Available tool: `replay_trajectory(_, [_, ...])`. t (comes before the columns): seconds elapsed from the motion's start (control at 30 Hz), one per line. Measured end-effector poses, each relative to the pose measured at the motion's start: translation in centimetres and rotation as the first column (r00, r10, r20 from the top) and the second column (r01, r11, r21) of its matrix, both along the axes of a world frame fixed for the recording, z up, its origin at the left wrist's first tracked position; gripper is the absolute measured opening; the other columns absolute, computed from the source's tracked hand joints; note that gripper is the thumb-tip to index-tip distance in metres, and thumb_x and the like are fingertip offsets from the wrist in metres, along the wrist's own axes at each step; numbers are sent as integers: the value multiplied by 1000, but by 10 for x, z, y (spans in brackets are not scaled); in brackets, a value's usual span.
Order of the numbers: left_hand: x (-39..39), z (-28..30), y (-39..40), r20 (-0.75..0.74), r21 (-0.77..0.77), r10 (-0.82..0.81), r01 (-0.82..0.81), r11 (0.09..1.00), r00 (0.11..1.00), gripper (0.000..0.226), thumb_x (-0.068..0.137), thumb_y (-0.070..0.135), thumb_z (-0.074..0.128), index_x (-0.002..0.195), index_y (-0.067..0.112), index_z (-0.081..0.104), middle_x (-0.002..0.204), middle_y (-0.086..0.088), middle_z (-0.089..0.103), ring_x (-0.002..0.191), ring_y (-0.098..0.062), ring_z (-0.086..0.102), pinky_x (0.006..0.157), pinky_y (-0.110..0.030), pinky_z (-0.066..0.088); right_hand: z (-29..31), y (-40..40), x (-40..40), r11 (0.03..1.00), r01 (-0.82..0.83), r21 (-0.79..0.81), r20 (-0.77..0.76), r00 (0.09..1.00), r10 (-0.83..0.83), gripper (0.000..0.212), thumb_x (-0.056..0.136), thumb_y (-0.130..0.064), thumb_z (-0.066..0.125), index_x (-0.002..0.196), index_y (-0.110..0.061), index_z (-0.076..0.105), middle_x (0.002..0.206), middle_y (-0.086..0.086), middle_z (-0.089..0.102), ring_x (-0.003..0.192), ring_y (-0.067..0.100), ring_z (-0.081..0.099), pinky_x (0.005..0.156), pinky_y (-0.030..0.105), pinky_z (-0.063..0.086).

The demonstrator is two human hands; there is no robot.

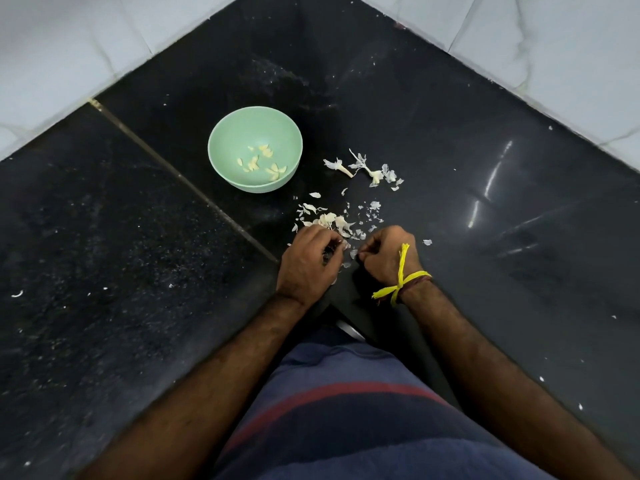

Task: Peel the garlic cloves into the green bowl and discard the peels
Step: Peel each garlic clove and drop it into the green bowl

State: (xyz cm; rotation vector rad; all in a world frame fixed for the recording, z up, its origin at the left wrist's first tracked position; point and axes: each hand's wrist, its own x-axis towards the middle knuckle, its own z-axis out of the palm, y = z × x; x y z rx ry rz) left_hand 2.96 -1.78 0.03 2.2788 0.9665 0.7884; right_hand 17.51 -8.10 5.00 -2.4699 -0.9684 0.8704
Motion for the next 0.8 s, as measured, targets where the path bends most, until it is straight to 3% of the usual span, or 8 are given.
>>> replay_trajectory(0.33, [1,0,0,-22,-12,6,-6,1000,1000,9,90,20,71,90,12,67,90,-1,64,89,-21,59,74,-31,50,4,-7,-19,1000,-25,6,142,990,24,9,77,-5,63,79,-11,69,89,12,69,85,33,63,76,35,54])
replay_trajectory(0.4, [0,3,-1,-1,-3,8,-8,1000,1000,10,91,21,72,89,13,68,90,0,64,89,-21,60,75,-31,50,4,-10,-13,999,-17,43,87,996,14,14,77,-5,65,70,-17,67,79,6,69,79,28,64,70,29,52])
replay_trajectory(0.5, [-2,6,-4,60,-7,-17,17,1000,998,17,94,28,67,88,13,71,88,1,65,87,-20,61,78,-31,51,7,-16,5,987,64,146,-159,986,-40,25,81,-5,72,64,-21,67,63,-3,66,62,12,62,60,22,49])
replay_trajectory(0.57, [-2,8,-4,106,-52,-16,21,998,994,18,94,30,67,89,14,72,89,2,66,86,-18,62,79,-34,53,13,-20,13,958,207,198,-399,910,-114,20,85,-2,71,69,-13,69,63,3,64,56,12,58,53,20,53])
replay_trajectory(0.67, [2,23,-6,220,-202,-3,49,978,976,17,89,22,74,105,15,76,96,6,72,87,-10,66,79,-34,57,24,-26,13,856,474,208,-727,660,-189,9,87,1,68,79,-2,68,71,9,64,57,11,62,55,19,55])
replay_trajectory(0.73, [8,38,-9,266,-263,-21,93,960,964,23,86,18,77,109,14,77,99,6,75,90,-7,68,80,-30,56,29,-28,10,803,564,191,-846,509,-156,3,86,2,67,84,1,69,74,11,67,59,13,65,57,21,57])
replay_trajectory(0.8, [12,49,-11,298,-297,-54,147,944,953,21,85,18,78,105,13,79,100,5,76,93,-11,70,80,-33,57,33,-30,7,778,596,197,-899,427,-100,4,85,1,67,86,3,70,74,12,69,62,15,66,59,23,58])
